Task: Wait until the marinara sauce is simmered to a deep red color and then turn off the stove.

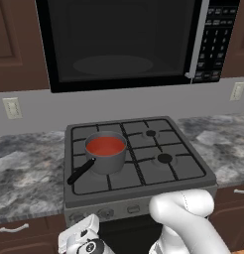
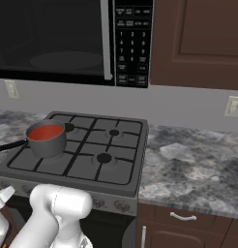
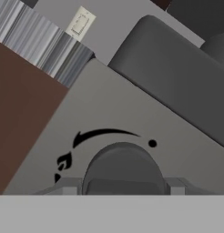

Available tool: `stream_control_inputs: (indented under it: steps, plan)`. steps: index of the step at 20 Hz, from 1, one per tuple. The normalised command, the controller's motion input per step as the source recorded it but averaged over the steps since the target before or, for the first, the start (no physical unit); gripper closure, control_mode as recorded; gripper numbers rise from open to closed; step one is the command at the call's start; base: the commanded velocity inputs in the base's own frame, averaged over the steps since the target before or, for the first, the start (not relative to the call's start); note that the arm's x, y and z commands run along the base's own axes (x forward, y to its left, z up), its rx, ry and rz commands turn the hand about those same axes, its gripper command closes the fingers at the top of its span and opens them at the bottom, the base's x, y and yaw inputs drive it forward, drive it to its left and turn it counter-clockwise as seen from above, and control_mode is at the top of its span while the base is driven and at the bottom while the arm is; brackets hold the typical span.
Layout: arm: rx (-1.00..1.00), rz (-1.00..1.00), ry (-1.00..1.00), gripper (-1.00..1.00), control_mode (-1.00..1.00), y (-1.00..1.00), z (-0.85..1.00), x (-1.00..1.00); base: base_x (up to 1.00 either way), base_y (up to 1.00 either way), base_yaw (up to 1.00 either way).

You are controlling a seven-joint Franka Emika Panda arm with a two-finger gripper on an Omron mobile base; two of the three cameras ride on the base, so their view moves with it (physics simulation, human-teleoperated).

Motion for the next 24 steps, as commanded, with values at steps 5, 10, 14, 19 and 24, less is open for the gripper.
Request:
stream_control_inputs:
  steps: [5,10,14,19,24]
  plan:
    - [0.0,0.0,0.0,1.0,-1.0,0.0,0.0,0.0,0.0,0.0,0.0]
    - [0.0,0.0,0.0,1.0,-1.0,0.0,0.0,0.0,0.0,0.0,0.0]
    - [0.0,0.0,0.0,1.0,-1.0,0.0,0.0,0.0,0.0,0.0,0.0]
    - [0.0,0.0,0.0,1.0,-1.0,0.0,0.0,0.0,0.0,0.0,0.0]
    - [0.0,0.0,0.0,1.0,-1.0,0.0,0.0,0.0,0.0,0.0,0.0]
